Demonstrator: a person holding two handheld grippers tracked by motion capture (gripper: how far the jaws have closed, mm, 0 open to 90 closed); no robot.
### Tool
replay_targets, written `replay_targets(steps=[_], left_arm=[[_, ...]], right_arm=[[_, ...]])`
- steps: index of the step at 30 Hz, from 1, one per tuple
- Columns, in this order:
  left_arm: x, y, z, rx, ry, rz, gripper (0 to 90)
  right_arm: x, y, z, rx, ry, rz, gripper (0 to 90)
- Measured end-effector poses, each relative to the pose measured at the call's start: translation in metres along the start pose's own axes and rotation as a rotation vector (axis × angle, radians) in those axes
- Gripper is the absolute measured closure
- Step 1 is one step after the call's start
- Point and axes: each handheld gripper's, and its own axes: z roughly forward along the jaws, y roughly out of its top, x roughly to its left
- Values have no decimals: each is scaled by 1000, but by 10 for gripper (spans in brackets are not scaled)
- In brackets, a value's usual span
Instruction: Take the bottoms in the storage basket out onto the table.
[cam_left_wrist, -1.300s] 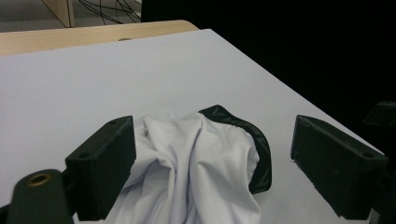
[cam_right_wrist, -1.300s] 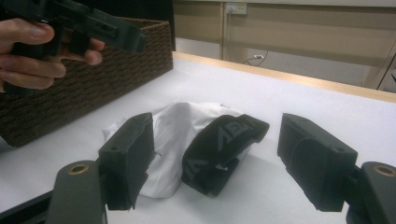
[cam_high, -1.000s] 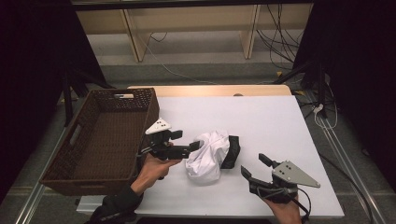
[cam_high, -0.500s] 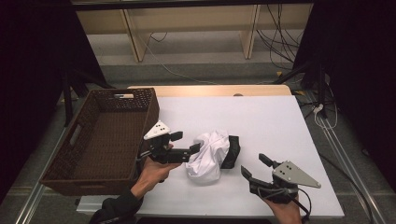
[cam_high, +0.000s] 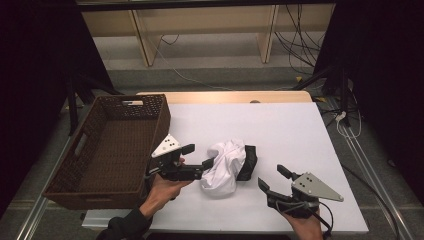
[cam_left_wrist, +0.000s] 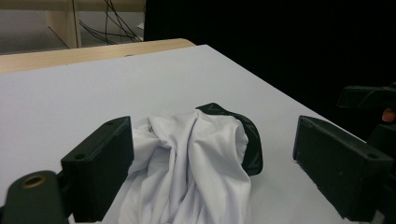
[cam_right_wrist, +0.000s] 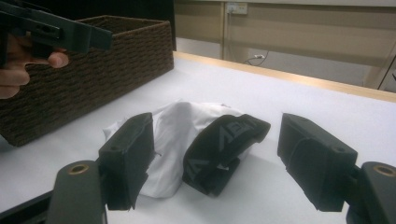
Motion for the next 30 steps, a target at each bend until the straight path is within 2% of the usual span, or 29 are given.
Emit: replay_targets(steps=[3,16,22,30], left_arm=[[-2,-2,-1,1,6,15,122],[-6,-9,-6,-6,4,29,122],[-6,-14,-7,-5,16,46,121],[-1,-21,-12,-20,37,25,117]], right_arm=[[0,0,0,0,-2,-1,282],[1,0,0,1,2,-4,282],[1,0,0,1,3,-5,282],[1,0,0,2,3,-5,282]])
